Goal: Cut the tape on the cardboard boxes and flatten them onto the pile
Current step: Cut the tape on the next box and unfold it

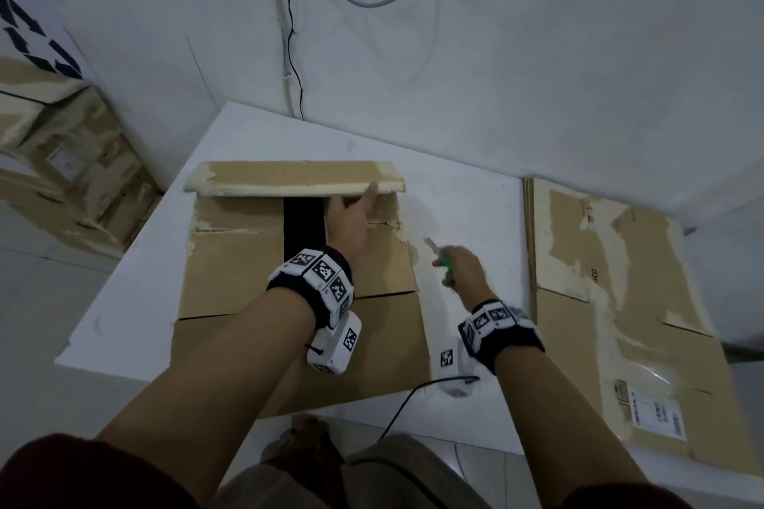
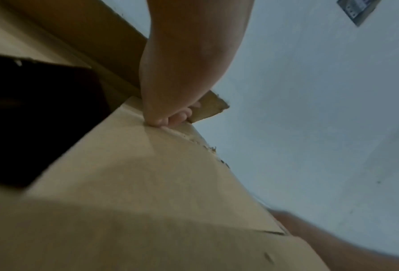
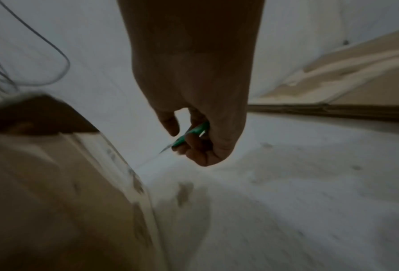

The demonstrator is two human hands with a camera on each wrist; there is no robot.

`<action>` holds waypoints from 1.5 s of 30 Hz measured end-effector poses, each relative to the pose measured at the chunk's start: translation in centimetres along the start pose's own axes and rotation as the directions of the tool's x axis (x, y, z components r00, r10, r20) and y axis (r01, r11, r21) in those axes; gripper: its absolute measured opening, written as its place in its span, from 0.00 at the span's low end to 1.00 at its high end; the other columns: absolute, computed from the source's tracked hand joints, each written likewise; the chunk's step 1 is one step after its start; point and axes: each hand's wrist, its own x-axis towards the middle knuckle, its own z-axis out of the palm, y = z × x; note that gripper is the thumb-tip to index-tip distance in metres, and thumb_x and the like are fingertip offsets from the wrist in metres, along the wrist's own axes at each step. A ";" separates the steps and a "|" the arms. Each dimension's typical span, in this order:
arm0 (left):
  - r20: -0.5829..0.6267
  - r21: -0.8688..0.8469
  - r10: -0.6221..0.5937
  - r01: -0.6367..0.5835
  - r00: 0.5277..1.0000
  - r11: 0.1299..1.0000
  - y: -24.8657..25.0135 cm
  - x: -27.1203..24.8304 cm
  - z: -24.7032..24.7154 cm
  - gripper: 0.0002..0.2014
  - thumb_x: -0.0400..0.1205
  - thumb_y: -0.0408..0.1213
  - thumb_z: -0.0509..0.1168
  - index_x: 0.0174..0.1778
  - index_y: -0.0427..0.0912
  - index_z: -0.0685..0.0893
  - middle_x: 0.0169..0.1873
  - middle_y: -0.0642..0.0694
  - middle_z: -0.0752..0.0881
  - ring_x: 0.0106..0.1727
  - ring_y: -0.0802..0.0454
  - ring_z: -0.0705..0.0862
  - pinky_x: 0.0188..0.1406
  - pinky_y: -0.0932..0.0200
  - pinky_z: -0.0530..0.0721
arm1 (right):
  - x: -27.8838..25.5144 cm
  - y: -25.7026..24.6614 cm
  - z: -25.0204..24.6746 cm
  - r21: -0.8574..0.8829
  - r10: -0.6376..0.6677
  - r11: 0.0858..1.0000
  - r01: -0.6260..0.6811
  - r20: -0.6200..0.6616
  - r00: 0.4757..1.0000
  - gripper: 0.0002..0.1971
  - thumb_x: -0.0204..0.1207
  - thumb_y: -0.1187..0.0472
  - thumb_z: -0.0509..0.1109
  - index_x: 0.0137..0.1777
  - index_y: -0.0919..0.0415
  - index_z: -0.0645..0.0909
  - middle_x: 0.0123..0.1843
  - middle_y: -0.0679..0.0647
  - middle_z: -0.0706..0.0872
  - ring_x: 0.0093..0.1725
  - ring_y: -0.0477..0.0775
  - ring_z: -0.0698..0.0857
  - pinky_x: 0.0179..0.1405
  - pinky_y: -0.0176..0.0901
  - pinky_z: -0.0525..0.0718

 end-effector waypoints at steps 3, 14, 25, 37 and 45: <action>0.037 -0.009 0.112 -0.111 0.993 0.994 1.8 -0.8 0.0 0.20 0.81 0.49 0.68 0.64 0.40 0.81 0.59 0.49 0.85 0.57 0.58 0.82 0.52 0.67 0.77 | 0.0 5.6 1.9 -0.308 0.133 0.944 -0.122 0.017 0.991 0.17 0.78 0.68 0.71 0.65 0.74 0.77 0.62 0.70 0.82 0.60 0.64 0.82 0.55 0.49 0.75; -0.004 0.939 0.402 -0.135 0.916 0.316 6.5 4.4 -8.1 0.38 0.77 0.42 0.69 0.82 0.46 0.58 0.80 0.38 0.59 0.81 0.35 0.54 0.76 0.37 0.60 | 0.1 -0.3 1.0 -0.154 -0.208 0.969 0.191 -0.102 0.973 0.14 0.82 0.66 0.64 0.66 0.63 0.82 0.64 0.65 0.82 0.63 0.60 0.81 0.54 0.37 0.72; -0.034 0.999 0.061 0.035 0.998 -0.024 8.0 8.9 -14.2 0.74 0.37 0.87 0.60 0.81 0.58 0.49 0.81 0.46 0.49 0.81 0.30 0.52 0.70 0.20 0.60 | 3.6 -16.5 8.2 -0.584 -0.298 0.736 0.342 0.174 0.938 0.54 0.58 0.28 0.78 0.81 0.50 0.61 0.83 0.54 0.57 0.81 0.63 0.56 0.73 0.69 0.68; 0.026 0.938 0.002 -0.025 1.000 0.347 10.4 5.5 -14.7 0.52 0.71 0.69 0.63 0.85 0.51 0.46 0.85 0.47 0.45 0.82 0.30 0.40 0.80 0.32 0.47 | 2.7 -16.1 6.1 -0.226 -0.270 0.916 0.331 0.262 0.927 0.54 0.61 0.30 0.70 0.85 0.51 0.55 0.83 0.55 0.63 0.82 0.63 0.62 0.79 0.62 0.65; 0.008 0.824 0.071 -0.046 0.997 0.565 15.6 -1.3 -16.2 0.22 0.87 0.40 0.57 0.76 0.36 0.69 0.67 0.35 0.76 0.61 0.39 0.77 0.54 0.49 0.79 | -0.7 -11.5 -4.8 0.134 -0.361 0.927 0.351 0.061 0.931 0.16 0.86 0.57 0.63 0.67 0.67 0.80 0.65 0.67 0.84 0.46 0.51 0.85 0.44 0.41 0.84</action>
